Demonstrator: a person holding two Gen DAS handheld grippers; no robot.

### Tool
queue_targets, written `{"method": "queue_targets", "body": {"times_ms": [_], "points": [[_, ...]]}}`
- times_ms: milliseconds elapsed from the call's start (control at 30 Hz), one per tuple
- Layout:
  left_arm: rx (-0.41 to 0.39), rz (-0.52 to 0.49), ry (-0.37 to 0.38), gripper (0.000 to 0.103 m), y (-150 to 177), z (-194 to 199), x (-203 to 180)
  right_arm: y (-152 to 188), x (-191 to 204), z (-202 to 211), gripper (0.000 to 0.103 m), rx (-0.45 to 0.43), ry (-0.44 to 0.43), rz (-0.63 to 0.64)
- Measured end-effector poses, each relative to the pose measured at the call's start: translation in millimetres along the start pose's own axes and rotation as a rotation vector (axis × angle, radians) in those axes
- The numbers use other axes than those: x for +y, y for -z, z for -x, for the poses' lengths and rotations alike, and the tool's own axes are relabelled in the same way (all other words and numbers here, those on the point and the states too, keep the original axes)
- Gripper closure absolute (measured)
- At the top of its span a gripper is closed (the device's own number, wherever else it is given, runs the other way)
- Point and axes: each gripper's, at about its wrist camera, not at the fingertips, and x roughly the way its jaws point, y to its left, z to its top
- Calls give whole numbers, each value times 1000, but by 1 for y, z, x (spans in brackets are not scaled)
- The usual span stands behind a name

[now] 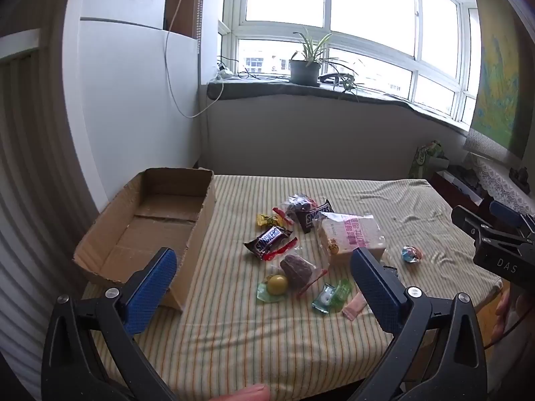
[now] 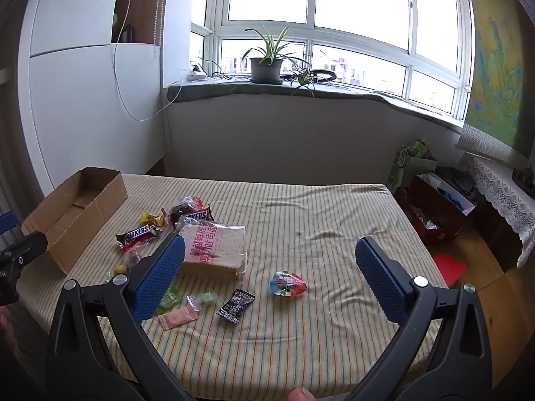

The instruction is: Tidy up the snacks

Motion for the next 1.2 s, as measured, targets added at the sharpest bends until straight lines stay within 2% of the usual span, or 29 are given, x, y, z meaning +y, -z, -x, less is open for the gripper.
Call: {"method": "queue_targets", "body": {"times_ms": [200,233,467,1200], "points": [[-13,23,28,0,4,-2,12,3,1,1,0,-5,4,5],[-10,2,6,0,1,1,5,2,1,1,0,-5,4,5],[-8,-4,-4,0,6,3,0,2,-2,0,0,2,4,1],[-3,-14,1,0,-1,9,-5,0,-5,1,0,3,0,-8]]}}
